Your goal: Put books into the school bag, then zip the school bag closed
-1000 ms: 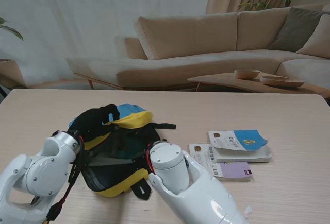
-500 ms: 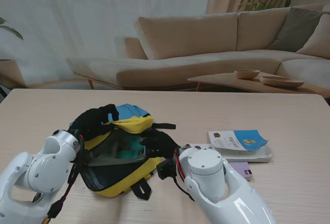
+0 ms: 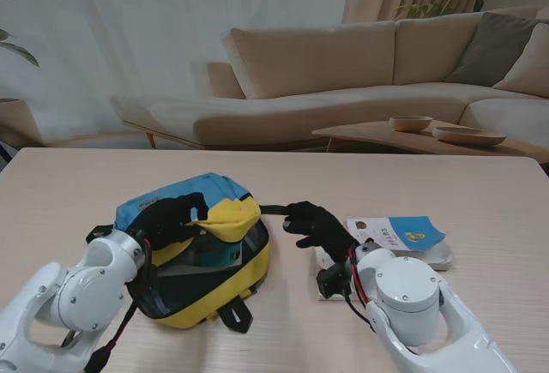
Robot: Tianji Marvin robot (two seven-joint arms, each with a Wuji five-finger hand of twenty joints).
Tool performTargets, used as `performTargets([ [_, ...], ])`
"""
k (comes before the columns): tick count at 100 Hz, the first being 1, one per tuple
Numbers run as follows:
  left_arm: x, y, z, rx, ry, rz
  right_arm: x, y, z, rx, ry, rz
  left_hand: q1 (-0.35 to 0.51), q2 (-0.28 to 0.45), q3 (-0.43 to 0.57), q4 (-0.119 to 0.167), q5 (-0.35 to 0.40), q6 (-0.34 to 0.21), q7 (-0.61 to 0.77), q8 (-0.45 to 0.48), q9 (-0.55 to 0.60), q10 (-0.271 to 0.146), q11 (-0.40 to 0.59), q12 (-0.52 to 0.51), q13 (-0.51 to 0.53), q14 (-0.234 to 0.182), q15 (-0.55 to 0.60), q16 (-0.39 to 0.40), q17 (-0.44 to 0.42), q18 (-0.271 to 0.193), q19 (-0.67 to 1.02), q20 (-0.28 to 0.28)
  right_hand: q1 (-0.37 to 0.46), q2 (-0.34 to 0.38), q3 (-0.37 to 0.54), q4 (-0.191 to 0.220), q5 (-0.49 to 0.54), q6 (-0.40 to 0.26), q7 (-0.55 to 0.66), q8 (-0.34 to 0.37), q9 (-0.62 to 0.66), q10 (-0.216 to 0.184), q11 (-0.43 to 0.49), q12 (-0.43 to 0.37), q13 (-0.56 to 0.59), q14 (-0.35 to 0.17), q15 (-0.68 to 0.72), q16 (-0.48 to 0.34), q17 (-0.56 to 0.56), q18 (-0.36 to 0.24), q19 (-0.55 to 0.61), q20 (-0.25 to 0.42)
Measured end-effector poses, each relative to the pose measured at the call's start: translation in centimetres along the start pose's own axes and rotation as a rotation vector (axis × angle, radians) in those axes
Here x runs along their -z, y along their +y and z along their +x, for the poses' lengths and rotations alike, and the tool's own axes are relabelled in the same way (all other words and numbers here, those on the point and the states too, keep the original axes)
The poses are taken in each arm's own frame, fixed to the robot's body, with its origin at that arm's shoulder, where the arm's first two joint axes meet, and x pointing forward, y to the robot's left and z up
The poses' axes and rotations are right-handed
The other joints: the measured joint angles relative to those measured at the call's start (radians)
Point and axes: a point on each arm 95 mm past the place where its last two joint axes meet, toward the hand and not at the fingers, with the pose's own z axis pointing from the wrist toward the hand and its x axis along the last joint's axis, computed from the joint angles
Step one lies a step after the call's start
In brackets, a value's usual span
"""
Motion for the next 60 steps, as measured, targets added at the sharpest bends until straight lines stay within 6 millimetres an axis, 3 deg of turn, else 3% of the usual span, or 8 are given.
performTargets([
  [38, 1.0, 4.2, -0.1, -0.043, -0.113, -0.079, 0.1, 4.0, 1.1, 0.059, 0.043, -0.124, 0.000, 0.009, -0.011, 0.000, 0.000, -0.011, -0.006, 0.000, -0.027, -0.001, -0.025, 0.000, -0.022, 0.001, -0.026, 0.000, -0.028, 0.000, -0.002, 0.000, 0.000, -0.011, 0.000, 0.000, 0.011, 0.000, -0.012, 0.010, 0.021, 0.001, 0.000, 0.000, 0.000, 0.000, 0.000, 0.000, 0.000, 0.008, 0.000, 0.000],
  [60, 1.4, 5.8, -0.4, -0.017, -0.169, -0.160, -0.4, 5.5, 1.0, 0.074, 0.038, -0.181, -0.004, 0.018, -0.033, 0.000, 0.000, -0.038, -0.016, 0.001, -0.063, -0.002, -0.063, 0.035, -0.106, 0.014, -0.071, 0.000, -0.092, -0.003, -0.026, 0.000, 0.000, -0.013, 0.000, 0.000, 0.010, 0.000, -0.012, 0.013, 0.021, 0.001, 0.000, 0.000, 0.000, 0.000, 0.000, 0.000, 0.000, 0.008, 0.000, 0.000],
])
